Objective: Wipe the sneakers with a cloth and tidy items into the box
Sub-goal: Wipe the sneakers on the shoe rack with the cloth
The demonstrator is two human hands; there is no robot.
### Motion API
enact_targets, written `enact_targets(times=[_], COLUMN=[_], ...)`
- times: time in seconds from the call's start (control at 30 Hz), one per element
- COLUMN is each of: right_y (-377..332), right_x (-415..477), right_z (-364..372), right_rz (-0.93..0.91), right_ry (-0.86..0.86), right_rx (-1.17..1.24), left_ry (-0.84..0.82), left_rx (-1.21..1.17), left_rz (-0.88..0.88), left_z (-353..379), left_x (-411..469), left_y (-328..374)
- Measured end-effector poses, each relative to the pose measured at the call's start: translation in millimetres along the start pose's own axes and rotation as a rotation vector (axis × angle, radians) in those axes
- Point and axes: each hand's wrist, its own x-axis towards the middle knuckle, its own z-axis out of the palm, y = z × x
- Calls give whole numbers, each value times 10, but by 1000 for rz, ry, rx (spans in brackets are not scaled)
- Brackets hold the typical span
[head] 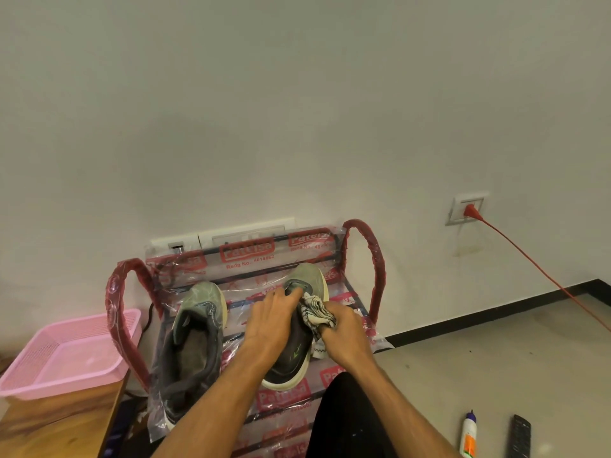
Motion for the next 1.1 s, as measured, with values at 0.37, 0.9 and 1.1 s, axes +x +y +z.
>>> enact_targets(times=[0.37, 0.9, 1.1], right_y=[11, -50, -5], right_x=[41, -76, 41], right_z=[-10, 278, 241], right_rz=[65, 49, 124], right_ry=[55, 32, 22], right_rx=[41, -113, 79], left_ry=[20, -18, -84], left_rx=[136, -58, -31], left_rz=[145, 125, 65], left_z=[63, -81, -28], left_x=[106, -97, -97], left_y=[-103, -241, -183])
